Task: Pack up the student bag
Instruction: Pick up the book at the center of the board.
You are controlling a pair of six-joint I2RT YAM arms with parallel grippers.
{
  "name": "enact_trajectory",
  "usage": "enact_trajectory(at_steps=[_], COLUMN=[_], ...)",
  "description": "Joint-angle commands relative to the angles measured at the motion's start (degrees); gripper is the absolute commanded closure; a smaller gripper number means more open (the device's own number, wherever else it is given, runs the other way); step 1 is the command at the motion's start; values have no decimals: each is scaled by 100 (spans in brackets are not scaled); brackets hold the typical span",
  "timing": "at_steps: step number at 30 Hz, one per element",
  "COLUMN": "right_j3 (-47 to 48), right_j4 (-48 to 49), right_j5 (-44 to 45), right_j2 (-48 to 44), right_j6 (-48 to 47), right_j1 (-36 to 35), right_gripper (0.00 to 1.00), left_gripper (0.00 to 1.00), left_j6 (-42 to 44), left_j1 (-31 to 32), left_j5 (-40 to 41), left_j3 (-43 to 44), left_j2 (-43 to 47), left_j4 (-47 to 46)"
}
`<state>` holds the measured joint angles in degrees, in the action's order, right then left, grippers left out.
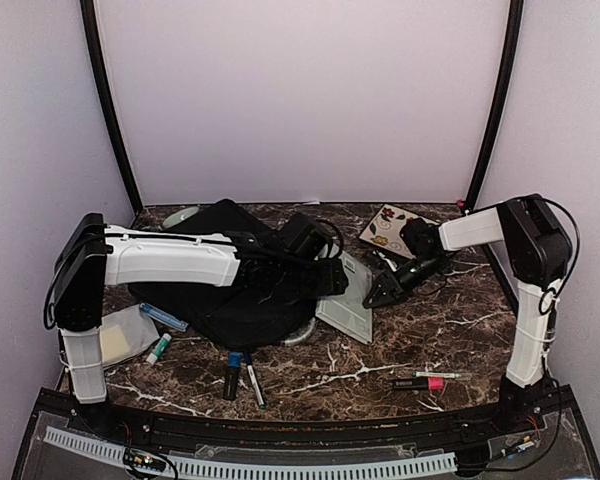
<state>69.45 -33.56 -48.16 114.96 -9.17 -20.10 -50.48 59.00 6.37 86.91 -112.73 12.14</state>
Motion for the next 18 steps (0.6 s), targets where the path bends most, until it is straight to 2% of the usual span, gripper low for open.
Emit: enact_trajectory(at_steps=[1,4,11,15,18], right_j3=[372,469,465,440,428], right_j4=[237,326,437,430,430], right_j5=[-505,-348,-166,-103,-64], right_j2=[349,488,628,668,678], right_j6=[106,205,273,265,236], right_j1=[-526,-613,-665,-701,-706], right_gripper=[55,55,55,55,54], left_gripper=[28,28,27,28,36], left_j6=[-339,-566,-894,-1209,-1138], left_j1=[108,41,-161,-423,-477], left_j5=[-86,-98,-110,-720,-1058], left_j3=[-362,-743,-1741,-2543,-2900], left_j2=[353,508,954,1011,986], left_j4=[-232,47,-219,-1284,-2428])
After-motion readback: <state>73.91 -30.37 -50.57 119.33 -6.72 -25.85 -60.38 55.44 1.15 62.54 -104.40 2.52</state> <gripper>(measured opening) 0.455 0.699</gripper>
